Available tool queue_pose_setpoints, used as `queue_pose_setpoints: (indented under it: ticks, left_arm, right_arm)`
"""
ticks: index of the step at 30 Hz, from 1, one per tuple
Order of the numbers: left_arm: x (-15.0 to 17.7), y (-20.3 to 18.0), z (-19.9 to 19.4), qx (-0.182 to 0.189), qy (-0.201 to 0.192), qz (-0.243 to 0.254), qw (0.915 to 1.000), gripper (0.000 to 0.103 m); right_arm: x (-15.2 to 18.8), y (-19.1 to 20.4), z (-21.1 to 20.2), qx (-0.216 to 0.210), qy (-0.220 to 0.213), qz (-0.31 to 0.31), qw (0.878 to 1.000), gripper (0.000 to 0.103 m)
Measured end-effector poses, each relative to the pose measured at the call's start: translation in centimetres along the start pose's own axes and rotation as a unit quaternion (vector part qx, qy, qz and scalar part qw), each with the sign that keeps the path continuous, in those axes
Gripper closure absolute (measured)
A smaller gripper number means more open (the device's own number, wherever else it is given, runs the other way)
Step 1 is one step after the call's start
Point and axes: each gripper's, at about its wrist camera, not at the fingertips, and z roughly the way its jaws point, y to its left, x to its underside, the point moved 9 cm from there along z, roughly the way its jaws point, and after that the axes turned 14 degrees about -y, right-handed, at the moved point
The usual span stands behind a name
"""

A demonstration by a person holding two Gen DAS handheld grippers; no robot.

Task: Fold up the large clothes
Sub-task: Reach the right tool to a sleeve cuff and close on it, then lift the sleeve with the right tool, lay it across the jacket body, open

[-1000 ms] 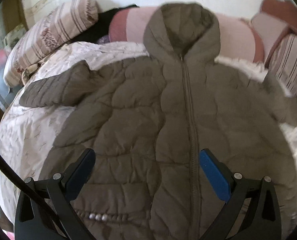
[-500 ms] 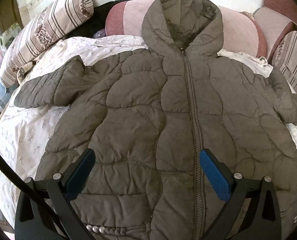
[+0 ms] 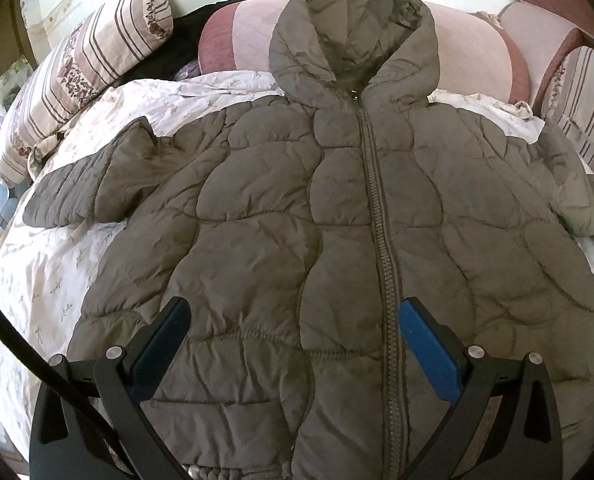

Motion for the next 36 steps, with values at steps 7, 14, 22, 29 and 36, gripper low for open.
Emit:
queue_pose_setpoints:
  ticks: [7,14,22,29,36]
  left_arm:
    - [0.4,-0.2,0.9,-0.004,0.009,0.005,0.9999,0.000]
    - [0.2,-0.2,0.3,-0.002,0.000,0.004,1.0000,0.000]
    - [-0.8,0.6,-1.4,-0.010,-0.029,-0.001,0.9995,0.000]
    - [-1.8,2.3,-2.5,-0.021,-0.046,-0.021,0.9985,0.000]
    - [-2.4,4.3,-3.2,-0.032,-0.057,-0.043,0.9970,0.000]
  right_arm:
    - [0.3,0.5,3.9,0.002,0.030,-0.007,1.000,0.084]
    - [-1.6,-0.6,-1.2,-0.012,-0.029,0.027,0.999,0.087]
    - [-5.7,0.4,-10.2,-0.045,-0.079,0.034,0.995,0.087]
    - [-7.6,3.6,-18.6,-0.095,-0.106,0.029,0.989,0.087]
    - [-7.8,12.1,-26.2,-0.176,-0.122,0.000,0.977,0.087]
